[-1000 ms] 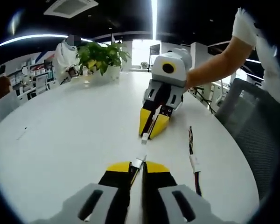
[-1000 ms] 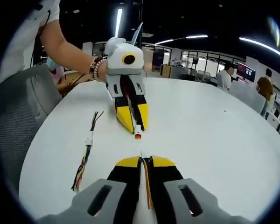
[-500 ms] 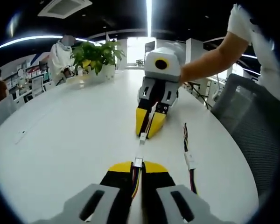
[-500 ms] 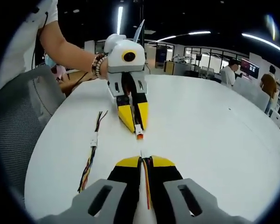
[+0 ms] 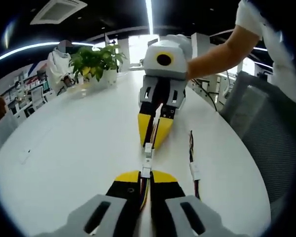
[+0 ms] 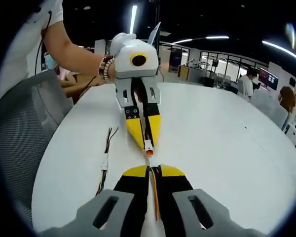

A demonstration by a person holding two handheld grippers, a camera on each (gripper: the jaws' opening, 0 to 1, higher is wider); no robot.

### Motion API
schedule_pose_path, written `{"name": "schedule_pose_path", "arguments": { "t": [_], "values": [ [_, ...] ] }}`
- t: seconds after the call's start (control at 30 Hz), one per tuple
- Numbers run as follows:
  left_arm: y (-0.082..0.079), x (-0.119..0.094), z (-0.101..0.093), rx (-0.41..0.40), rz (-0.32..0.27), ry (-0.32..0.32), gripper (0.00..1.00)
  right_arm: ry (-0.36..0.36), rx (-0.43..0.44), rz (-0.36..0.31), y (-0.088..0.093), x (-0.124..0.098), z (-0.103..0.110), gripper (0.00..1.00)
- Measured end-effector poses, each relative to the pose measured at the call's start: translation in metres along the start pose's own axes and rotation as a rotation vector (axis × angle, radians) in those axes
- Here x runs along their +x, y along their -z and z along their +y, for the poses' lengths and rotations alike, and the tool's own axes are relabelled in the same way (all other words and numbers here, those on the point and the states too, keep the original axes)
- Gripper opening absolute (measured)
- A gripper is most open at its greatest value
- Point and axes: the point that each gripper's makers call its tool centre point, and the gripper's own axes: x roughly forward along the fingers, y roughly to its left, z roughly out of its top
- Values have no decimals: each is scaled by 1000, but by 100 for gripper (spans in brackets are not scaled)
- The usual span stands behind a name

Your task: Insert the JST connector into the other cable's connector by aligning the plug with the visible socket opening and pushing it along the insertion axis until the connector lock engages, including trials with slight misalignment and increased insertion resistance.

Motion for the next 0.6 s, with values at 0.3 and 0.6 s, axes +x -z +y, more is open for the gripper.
{"name": "schedule_pose_path", "arguments": {
  "t": [0.3, 0.6],
  "values": [
    [-3, -3, -3, 12, 15, -3, 1, -3, -22, 9, -7, 1, 3, 3],
    [-1, 0, -6, 20, 43, 5, 1, -12, -29, 28, -4, 3, 7, 3]
  ]
}}
